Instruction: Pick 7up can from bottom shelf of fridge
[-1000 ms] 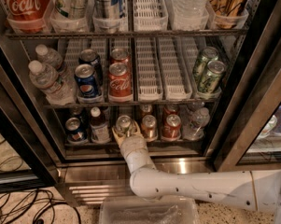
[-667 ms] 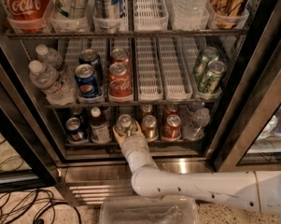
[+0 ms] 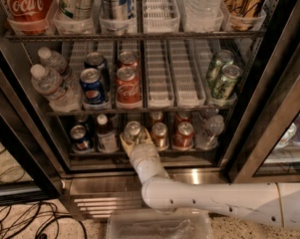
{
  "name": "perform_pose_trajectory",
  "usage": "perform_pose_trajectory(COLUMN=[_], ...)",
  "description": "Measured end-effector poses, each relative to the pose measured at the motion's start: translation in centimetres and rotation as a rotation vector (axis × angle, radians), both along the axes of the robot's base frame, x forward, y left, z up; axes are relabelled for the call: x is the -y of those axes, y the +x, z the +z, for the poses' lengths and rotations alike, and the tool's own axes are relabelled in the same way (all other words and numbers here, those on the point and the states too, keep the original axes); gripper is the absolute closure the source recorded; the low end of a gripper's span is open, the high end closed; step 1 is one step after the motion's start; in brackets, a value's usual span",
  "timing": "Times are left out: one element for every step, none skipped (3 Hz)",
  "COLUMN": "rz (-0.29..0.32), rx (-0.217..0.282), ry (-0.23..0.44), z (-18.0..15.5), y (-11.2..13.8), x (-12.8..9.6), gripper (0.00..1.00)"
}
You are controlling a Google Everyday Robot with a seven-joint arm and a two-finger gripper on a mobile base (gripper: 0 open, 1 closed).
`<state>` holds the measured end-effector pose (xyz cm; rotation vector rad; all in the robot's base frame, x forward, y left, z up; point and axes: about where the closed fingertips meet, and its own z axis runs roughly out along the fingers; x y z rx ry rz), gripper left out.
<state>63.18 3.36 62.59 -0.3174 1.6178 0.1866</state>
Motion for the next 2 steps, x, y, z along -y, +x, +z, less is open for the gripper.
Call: perform_pose_trajectory(rz=[0.002,0.044], rx=[-0.008,-0.072], ry=[0.012,0.032], z=[0.41,0.75], y=[-0.11,-0.57], x=[0.23,0.14], gripper=[1.0,1.0])
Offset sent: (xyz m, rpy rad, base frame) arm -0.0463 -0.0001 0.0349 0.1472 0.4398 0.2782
